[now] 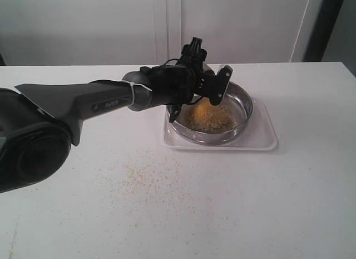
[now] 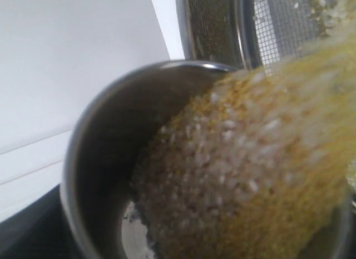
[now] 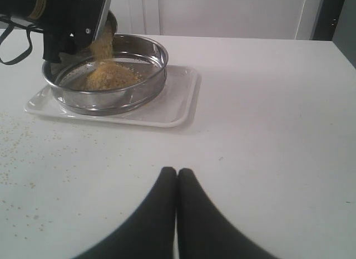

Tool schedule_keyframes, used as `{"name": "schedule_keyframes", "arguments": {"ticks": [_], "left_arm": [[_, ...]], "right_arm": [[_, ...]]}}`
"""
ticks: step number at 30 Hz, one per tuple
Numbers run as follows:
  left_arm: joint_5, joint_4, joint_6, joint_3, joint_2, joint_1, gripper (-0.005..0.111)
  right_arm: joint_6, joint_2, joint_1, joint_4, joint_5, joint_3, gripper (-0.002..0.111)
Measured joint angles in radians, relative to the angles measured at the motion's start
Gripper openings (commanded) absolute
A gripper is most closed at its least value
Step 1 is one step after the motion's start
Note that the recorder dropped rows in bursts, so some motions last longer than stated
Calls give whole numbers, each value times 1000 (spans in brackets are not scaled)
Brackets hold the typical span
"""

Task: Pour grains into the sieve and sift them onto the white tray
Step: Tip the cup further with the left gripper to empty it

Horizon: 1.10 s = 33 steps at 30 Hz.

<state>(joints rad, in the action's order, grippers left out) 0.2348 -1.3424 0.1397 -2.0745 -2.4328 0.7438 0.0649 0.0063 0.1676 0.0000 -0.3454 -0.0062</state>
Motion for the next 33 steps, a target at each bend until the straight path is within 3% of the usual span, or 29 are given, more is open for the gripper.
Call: {"name": "schedule_keyframes", "arguments": {"ticks": [33], "left_arm": [[14, -54, 283, 0, 0, 15, 0]], "right_arm": [[0, 0, 0, 0, 0, 0, 0]]}}
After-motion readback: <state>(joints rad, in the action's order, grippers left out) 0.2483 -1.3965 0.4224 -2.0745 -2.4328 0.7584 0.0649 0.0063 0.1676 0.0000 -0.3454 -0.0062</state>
